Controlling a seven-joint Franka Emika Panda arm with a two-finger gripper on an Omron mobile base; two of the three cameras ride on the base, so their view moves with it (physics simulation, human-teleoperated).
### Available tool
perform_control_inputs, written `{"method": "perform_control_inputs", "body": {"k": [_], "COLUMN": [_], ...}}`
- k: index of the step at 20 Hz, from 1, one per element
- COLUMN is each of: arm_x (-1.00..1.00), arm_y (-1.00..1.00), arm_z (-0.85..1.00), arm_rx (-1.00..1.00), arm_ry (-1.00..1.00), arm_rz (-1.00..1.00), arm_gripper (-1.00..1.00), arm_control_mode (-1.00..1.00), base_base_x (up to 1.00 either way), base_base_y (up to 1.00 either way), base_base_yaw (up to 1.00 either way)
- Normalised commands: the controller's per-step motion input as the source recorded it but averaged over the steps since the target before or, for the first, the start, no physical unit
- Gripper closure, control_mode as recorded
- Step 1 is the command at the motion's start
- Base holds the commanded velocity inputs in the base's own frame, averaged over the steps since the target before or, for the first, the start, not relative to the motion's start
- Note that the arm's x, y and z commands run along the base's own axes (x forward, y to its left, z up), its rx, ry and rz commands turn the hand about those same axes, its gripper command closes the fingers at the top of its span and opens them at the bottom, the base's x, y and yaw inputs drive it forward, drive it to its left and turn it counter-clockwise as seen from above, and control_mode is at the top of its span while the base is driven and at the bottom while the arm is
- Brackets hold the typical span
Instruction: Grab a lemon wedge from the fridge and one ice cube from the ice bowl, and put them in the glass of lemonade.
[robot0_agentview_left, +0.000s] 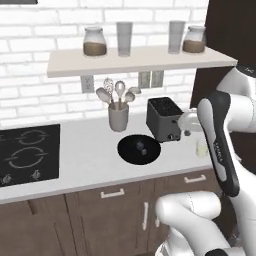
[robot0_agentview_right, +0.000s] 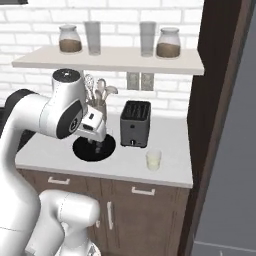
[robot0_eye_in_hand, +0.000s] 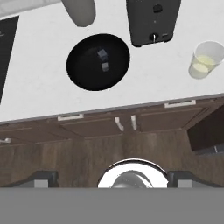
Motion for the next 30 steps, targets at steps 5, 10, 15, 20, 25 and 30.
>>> {"method": "perform_control_inputs", "body": {"k": [5,10,15,20,25,30], "arm_x": [0.00,0.00,0.00,0.17,0.28,0.63], "arm_y": [0.00,0.00,0.00,0.00,0.00,0.01], "arm_z": [0.00,0.00,0.00,-0.93,-0.91,-0.31], "arm_rx": [0.00,0.00,0.00,0.00,0.01,0.00], "arm_ry": [0.00,0.00,0.00,0.26,0.20,0.01], "arm_rz": [0.00,0.00,0.00,0.00,0.00,0.02], "arm_gripper": [-1.00,-1.00,-1.00,-1.00,-1.00,-1.00], "arm_control_mode": [1.00,1.00,1.00,-1.00,-1.00,-1.00], "base_base_x": [0.74,0.80,0.46,0.00,0.00,0.00], "base_base_y": [0.35,-0.16,-0.01,0.00,0.00,0.00], "base_base_yaw": [-0.01,0.03,0.01,0.00,0.00,0.00]}}
